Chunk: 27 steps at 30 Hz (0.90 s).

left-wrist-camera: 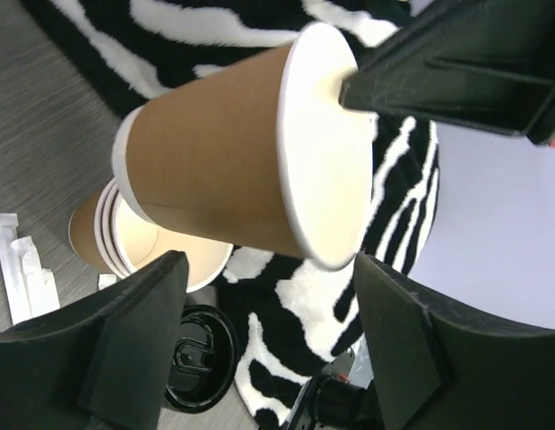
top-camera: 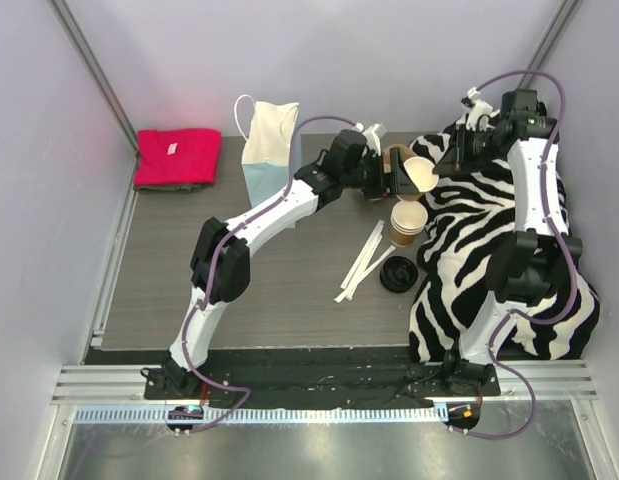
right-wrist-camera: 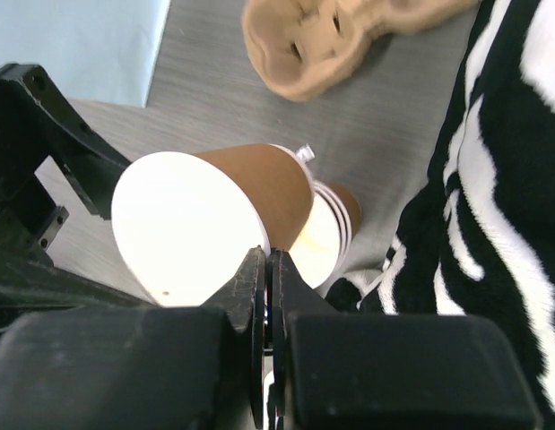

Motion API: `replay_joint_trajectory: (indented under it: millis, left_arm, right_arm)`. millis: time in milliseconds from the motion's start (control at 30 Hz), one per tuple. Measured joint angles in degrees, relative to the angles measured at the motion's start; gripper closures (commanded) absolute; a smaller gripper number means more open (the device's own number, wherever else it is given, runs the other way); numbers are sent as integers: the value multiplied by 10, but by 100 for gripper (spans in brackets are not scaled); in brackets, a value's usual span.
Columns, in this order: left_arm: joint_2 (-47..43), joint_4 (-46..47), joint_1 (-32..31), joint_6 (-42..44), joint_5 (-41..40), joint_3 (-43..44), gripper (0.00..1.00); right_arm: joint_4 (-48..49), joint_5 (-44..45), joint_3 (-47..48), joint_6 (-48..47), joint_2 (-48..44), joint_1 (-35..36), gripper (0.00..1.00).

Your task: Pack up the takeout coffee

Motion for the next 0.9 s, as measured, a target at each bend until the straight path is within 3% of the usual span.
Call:
replay_joint_trajectory:
  millis: [233, 433, 533, 700, 900]
  left_arm:
    - [-77, -19, -1, 52, 13, -11, 2]
    - [-279, -75, -2, 165, 38, -108, 0]
    - [-402, -107, -2, 238, 47, -176, 0]
    - [-600, -183, 27, 317, 30, -302, 0]
    - [-684, -290, 138, 366, 17, -365, 0]
  right_arm:
    - [-16, -18, 48, -1, -36, 0, 99]
    - [-14, -49, 33, 0, -89, 25, 99]
    - [6, -41, -24, 7, -128, 88, 99]
    - [48, -22, -111, 19, -144, 266, 99]
    - [99, 25, -173, 34, -117, 381, 99]
